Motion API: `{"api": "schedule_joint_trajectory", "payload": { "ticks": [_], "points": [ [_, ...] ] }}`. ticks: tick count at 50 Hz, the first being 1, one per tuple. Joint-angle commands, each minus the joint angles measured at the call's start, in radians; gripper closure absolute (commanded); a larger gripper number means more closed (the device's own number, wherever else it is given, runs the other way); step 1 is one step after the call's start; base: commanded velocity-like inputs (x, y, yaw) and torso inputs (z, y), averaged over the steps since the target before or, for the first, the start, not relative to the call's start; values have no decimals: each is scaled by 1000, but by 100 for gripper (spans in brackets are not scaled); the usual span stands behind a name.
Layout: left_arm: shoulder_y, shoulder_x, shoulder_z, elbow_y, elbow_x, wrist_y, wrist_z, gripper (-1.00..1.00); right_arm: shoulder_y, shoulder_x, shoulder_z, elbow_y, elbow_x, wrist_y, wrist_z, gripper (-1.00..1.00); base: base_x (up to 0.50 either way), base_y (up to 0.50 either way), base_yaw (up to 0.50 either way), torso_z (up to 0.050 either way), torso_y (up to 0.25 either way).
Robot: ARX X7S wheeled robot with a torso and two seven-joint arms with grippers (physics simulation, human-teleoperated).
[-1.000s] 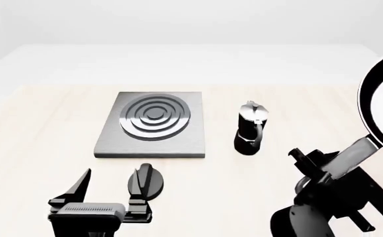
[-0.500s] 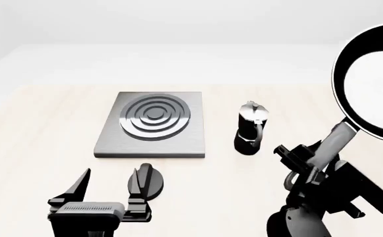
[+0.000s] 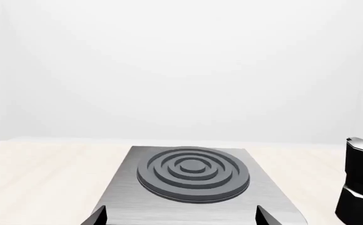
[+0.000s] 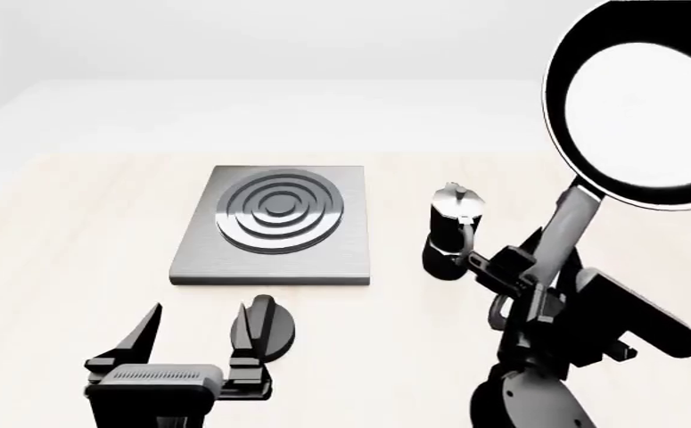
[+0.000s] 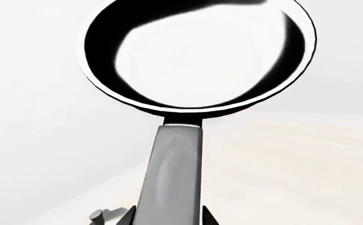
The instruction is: Put the frying pan on the stove.
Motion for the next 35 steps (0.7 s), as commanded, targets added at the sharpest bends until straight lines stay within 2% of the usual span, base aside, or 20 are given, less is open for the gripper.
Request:
{"api": "schedule_joint_trajectory", "payload": {
  "ticks": [1, 11, 13, 15, 17, 35],
  "points": [
    [-1, -3, 1, -1, 0, 3, -4, -100, 34, 16, -43, -38, -37, 14, -53, 100, 0, 0, 0, 0, 10],
    [-1, -5, 4, 0, 0, 4, -7, -100, 70, 18, -85, -28, -19, 35, -112, 100, 0, 0, 0, 1, 1],
    [-2, -5, 6, -2, 1, 4, -7, -100, 78, 29, -101, -55, -22, 60, -116, 100, 0, 0, 0, 0, 5],
    [-3, -4, 7, -4, -1, 4, -6, -100, 94, 42, -120, -90, -15, 152, -84, 100, 0, 0, 0, 0, 0],
    [-3, -4, 7, -3, -3, 4, -6, -100, 94, 40, -128, -89, -31, 116, -105, 100, 0, 0, 0, 0, 0],
    [-2, -10, 7, 0, -5, 5, -13, -100, 156, 60, -204, -145, 16, 236, -165, 100, 0, 0, 0, 1, 2]
  ]
}}
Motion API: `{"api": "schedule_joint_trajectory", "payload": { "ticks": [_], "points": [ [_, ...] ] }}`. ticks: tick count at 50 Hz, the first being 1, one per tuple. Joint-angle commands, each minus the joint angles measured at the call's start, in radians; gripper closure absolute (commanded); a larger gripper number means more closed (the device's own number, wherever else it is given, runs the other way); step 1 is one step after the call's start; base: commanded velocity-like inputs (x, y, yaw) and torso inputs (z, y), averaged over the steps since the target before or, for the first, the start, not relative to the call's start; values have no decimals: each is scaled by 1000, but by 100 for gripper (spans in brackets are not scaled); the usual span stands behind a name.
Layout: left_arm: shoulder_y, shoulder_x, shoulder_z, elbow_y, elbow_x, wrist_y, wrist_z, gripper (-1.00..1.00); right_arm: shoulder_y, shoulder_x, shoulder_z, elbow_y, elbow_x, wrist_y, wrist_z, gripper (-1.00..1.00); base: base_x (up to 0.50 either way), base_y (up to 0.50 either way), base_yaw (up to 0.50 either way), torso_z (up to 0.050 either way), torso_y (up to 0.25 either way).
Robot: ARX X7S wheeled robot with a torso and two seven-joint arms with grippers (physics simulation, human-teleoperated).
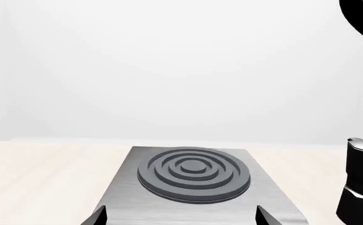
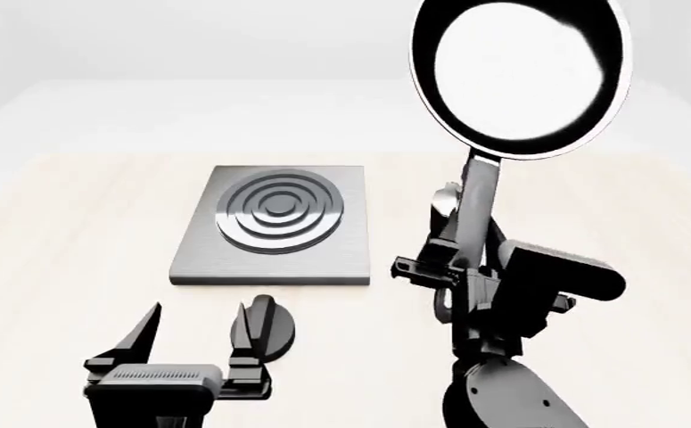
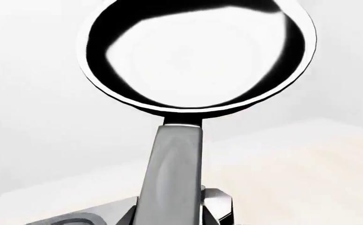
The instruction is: Put the frying pan on the stove.
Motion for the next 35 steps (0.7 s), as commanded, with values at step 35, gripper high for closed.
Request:
{"api": "schedule_joint_trajectory", "payload": {
  "ticks": [35],
  "points": [
    [-1, -11, 5, 2, -6, 5, -14, -100, 217, 23, -145, 15, 65, 243, -213, 100, 0, 0, 0, 1, 2]
  ]
}}
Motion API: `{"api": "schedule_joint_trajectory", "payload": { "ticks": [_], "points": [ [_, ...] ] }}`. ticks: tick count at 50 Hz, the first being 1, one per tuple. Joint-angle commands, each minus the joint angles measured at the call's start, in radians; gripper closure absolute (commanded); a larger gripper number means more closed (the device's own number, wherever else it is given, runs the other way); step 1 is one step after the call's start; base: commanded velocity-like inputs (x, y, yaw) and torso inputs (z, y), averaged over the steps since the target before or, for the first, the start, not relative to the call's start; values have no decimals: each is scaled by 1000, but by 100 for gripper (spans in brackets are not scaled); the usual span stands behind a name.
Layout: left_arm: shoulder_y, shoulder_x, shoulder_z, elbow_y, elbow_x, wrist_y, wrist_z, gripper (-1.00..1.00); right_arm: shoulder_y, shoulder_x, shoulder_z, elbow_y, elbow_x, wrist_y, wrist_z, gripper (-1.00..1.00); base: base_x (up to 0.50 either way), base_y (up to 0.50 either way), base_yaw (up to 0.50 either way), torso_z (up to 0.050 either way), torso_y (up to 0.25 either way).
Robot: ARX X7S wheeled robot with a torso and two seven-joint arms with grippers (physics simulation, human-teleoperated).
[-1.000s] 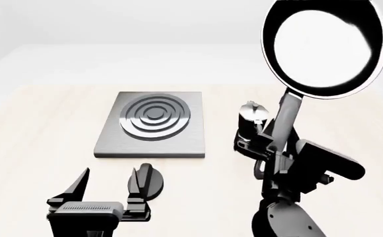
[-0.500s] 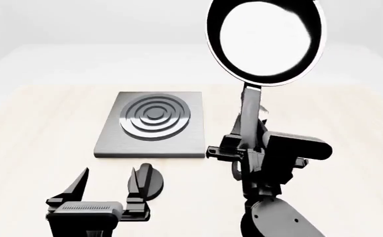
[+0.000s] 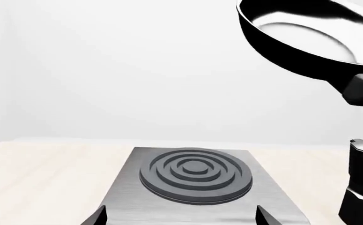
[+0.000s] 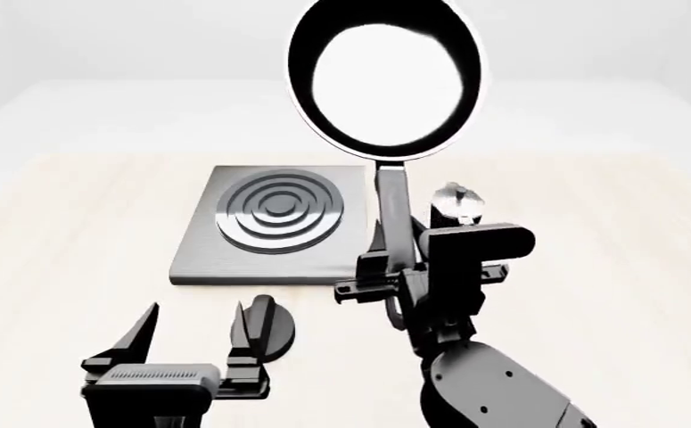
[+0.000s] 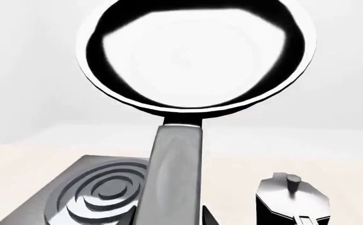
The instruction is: Put the frying pan on the stove.
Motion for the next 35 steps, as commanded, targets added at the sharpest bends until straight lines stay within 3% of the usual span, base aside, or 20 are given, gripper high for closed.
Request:
{"api": "schedule_joint_trajectory", "payload": {
  "ticks": [1, 35],
  "points": [
    [-1, -2, 2, 1, -1, 1, -3, -100, 77, 3, -3, -3, -21, 51, -63, 100, 0, 0, 0, 0, 0],
    [-2, -11, 7, 3, -4, 4, -12, -100, 196, -1, -39, 122, 16, 128, -173, 100, 0, 0, 0, 0, 2]
  ]
}}
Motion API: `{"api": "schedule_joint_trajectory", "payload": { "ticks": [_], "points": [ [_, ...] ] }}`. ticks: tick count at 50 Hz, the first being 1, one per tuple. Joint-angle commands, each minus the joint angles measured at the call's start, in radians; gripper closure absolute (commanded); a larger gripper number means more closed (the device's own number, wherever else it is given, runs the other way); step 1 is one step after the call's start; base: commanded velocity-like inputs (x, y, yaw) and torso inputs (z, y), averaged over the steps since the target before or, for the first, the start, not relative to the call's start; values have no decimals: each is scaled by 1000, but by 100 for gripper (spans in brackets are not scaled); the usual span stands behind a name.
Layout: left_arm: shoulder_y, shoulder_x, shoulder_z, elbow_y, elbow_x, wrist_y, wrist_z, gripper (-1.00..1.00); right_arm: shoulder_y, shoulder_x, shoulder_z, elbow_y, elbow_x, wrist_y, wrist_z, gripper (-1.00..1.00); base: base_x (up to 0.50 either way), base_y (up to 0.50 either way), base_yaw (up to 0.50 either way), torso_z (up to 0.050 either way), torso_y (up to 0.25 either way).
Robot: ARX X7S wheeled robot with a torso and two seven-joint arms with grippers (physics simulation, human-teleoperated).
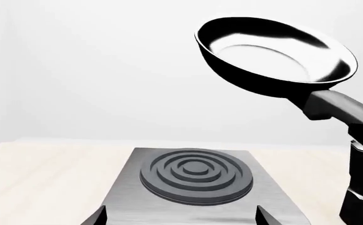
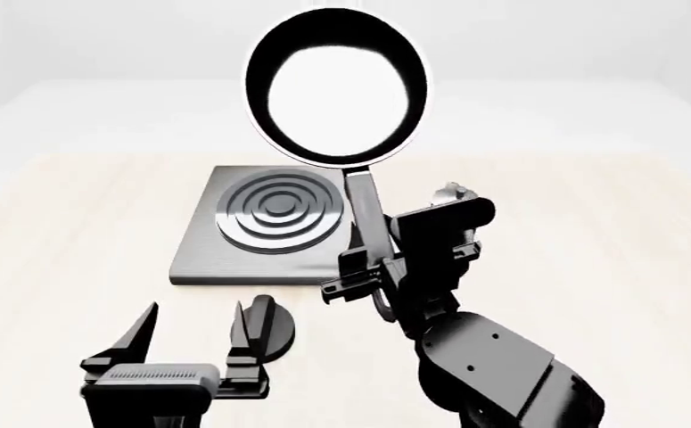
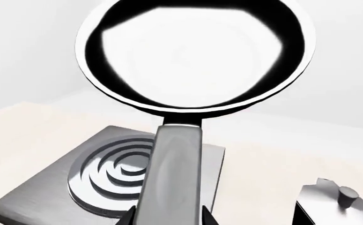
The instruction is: Put the frying pan on the stove.
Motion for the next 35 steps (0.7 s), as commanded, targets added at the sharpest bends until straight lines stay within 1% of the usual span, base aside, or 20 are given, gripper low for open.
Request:
{"api": "schedule_joint_trajectory", "payload": {
  "ticks": [1, 6, 18, 35],
  "points": [
    [0, -3, 1, 3, -2, 1, -3, -100, 64, -4, 13, 16, -48, 22, -49, 100, 0, 0, 0, 0, 0],
    [0, -4, 2, 2, -2, 2, -4, -100, 78, -7, 3, 53, -39, 26, -86, 100, 0, 0, 0, 2, 2],
    [-1, -6, 4, 1, -4, 4, -6, -100, 124, -6, -17, 99, -33, 65, -122, 100, 0, 0, 0, 0, 2],
    [-1, -10, 4, 0, -7, 8, -10, -100, 188, -33, -43, 208, -37, 79, -190, 100, 0, 0, 0, 1, 2]
  ]
}}
